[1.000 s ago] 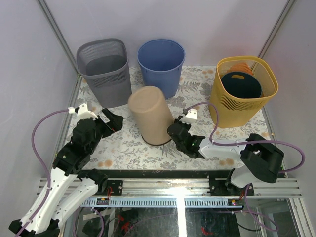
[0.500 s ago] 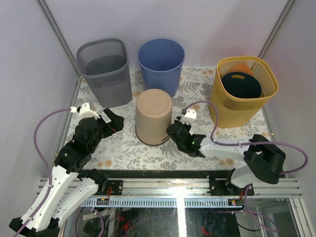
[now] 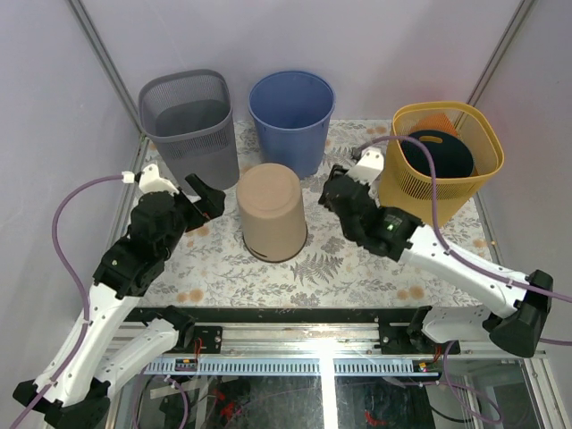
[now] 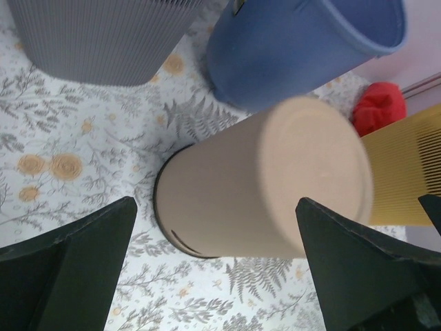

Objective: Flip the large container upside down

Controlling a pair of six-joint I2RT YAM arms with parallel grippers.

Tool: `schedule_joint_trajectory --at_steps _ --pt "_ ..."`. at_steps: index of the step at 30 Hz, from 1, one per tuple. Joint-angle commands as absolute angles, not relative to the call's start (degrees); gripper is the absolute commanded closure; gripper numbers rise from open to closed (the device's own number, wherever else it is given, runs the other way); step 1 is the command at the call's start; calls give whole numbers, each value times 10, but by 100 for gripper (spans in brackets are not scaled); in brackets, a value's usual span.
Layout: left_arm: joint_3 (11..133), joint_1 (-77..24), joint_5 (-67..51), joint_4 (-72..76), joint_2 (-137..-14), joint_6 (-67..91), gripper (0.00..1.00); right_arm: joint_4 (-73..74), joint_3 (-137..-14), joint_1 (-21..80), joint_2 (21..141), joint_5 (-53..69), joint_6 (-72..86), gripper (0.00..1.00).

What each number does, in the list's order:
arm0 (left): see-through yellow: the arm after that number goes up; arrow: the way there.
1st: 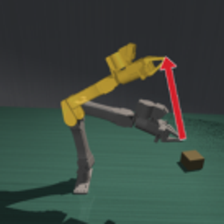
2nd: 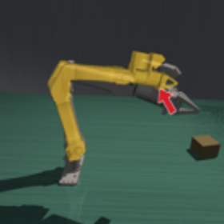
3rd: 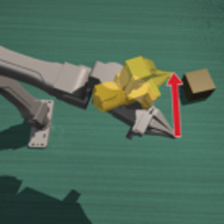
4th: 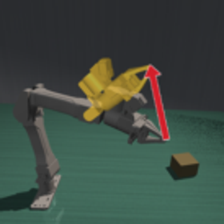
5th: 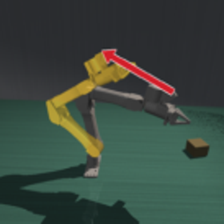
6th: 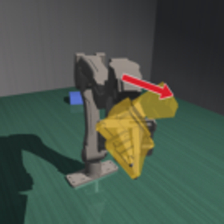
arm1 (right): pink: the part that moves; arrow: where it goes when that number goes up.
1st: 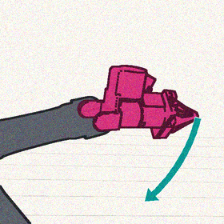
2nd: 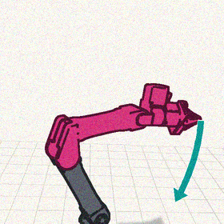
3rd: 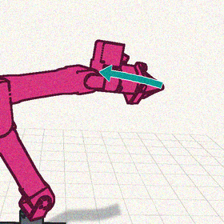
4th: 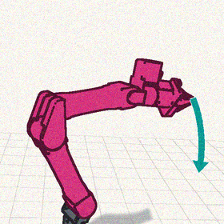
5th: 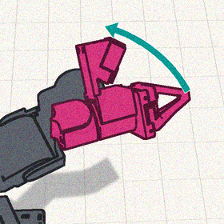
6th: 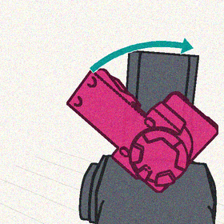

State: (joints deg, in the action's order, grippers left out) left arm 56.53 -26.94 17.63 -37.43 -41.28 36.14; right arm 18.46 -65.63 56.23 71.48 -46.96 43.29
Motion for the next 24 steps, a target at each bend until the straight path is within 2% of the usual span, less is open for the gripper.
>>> schedule_joint_trajectory --at_steps 1,13,24 --pt "629 -267 189 -377 -435 350 0 247 -722 497 722 -430 371 50" --pt "728 -266 184 -385 -502 343 0 153 -715 441 840 -321 362 50" --pt "827 -267 220 -445 -547 338 0 75 -700 457 908 -191 436 53"
